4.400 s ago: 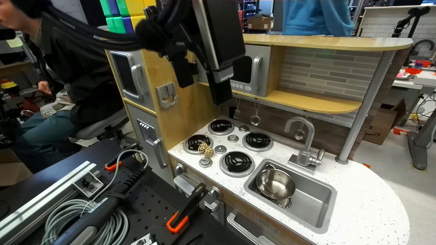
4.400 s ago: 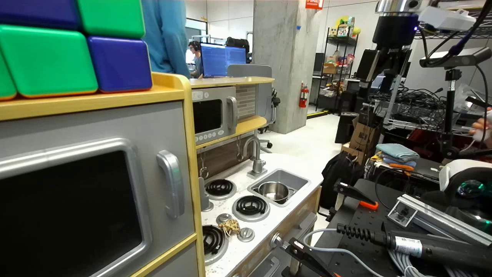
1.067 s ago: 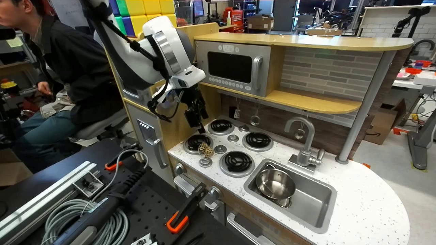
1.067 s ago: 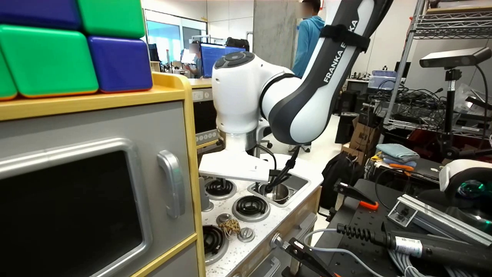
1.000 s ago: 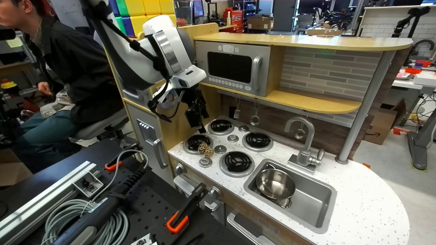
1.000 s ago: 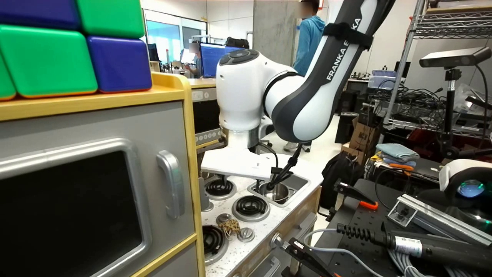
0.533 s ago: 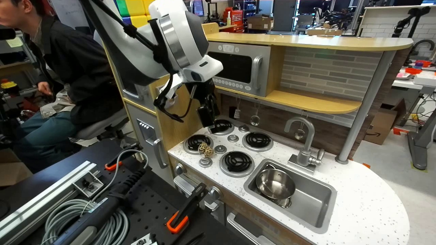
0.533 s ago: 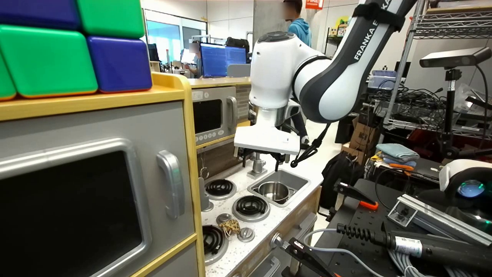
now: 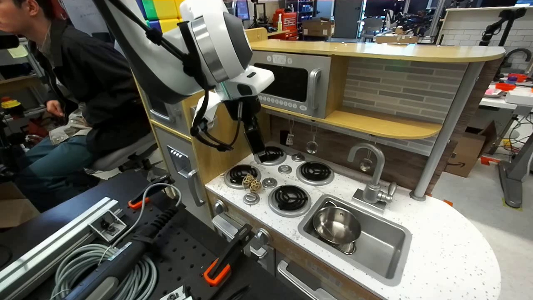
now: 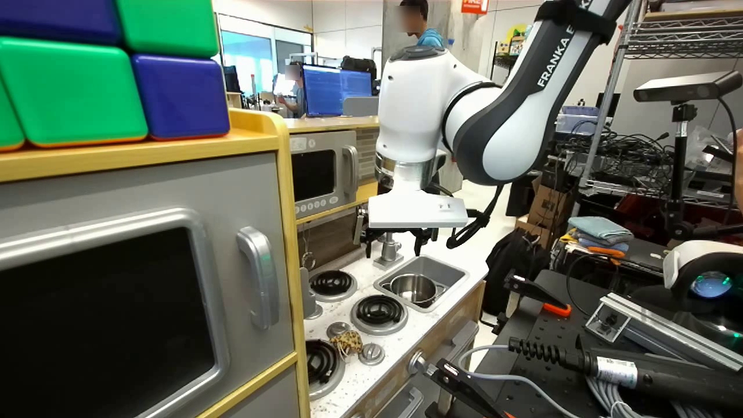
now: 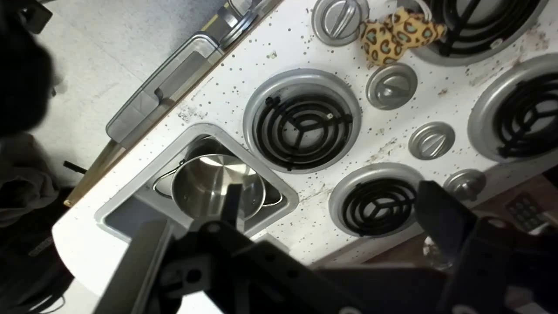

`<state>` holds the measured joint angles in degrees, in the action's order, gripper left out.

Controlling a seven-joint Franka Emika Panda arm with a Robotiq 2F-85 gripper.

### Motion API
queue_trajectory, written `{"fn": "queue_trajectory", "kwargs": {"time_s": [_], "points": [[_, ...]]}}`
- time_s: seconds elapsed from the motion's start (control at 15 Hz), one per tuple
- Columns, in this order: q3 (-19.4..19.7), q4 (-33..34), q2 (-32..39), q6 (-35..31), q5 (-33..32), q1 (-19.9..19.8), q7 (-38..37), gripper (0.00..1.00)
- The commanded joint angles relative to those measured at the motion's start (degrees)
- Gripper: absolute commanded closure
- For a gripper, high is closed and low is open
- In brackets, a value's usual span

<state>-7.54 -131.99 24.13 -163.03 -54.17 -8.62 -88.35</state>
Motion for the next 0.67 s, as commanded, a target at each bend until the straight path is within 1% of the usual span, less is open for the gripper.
{"fn": "queue_trajectory", "kwargs": {"time_s": [0.0,0.13,0.27,0.33,0.4,0.47,0.53,0.6], "points": [[-6.2,-0.1,2.1,-1.6,5.4,-5.6,15.2,0.0],[-12.9,0.7,4.2,1.7,9.2,-10.9,23.4,0.0],[-19.7,2.4,6.2,8.7,14.2,-16.1,31.6,0.0],[-21.8,3.7,6.6,13.8,17.9,-17.5,35.7,0.0],[-22.7,5.1,6.4,19.1,21.4,-17.9,39.3,0.0],[-21.3,6.0,5.8,23.6,24.0,-16.4,41.2,0.0],[-13.0,6.8,3.0,26.2,30.8,-7.8,44.8,0.0],[-8.6,8.3,1.6,30.1,34.4,-3.3,44.8,0.0]]}}
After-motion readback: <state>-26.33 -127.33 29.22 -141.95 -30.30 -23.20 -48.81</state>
